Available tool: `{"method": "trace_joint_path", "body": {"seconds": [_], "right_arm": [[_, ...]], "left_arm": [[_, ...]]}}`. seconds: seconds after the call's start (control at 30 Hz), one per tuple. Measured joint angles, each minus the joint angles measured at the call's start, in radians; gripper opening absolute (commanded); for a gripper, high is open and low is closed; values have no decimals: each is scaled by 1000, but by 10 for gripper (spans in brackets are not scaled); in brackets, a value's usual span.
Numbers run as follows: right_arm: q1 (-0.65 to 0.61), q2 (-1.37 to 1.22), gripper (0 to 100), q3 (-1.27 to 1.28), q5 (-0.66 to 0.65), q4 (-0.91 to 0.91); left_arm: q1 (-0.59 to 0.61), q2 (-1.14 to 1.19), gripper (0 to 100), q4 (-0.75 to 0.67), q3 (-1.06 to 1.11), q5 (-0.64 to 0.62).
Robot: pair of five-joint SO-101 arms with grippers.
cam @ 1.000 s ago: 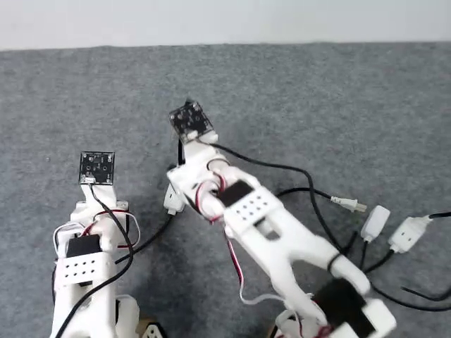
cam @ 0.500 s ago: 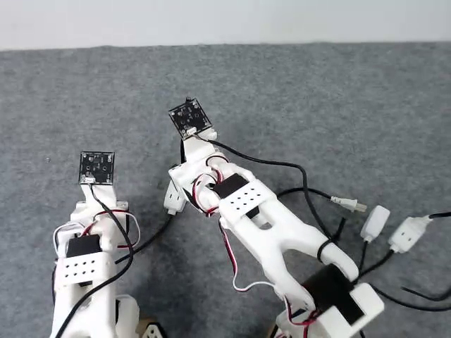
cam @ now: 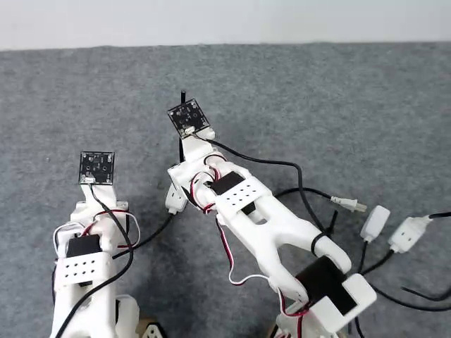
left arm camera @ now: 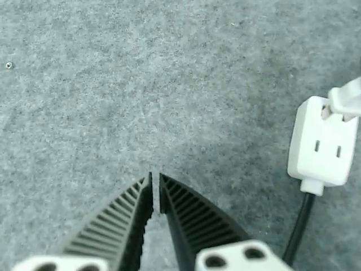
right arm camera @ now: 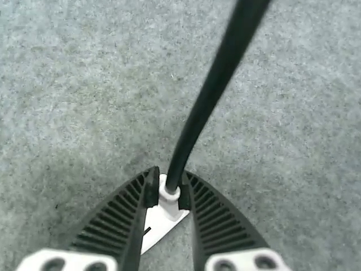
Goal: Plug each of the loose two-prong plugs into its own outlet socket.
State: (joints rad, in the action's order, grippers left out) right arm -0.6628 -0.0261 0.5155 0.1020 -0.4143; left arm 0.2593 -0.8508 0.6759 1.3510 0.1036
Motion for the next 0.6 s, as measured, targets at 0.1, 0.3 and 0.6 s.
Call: {"method": "trace_joint_path", "body": {"seconds": [0.1,0.3,0.6], "right_arm": [[0,0,9,0,0,0],[3,0,9,0,2,0],[29,-2,9,0,2,0]], "left_arm": [[0,0,13,0,0,0],[0,0,13,0,0,14],[-6,0,13,0,0,35]]}}
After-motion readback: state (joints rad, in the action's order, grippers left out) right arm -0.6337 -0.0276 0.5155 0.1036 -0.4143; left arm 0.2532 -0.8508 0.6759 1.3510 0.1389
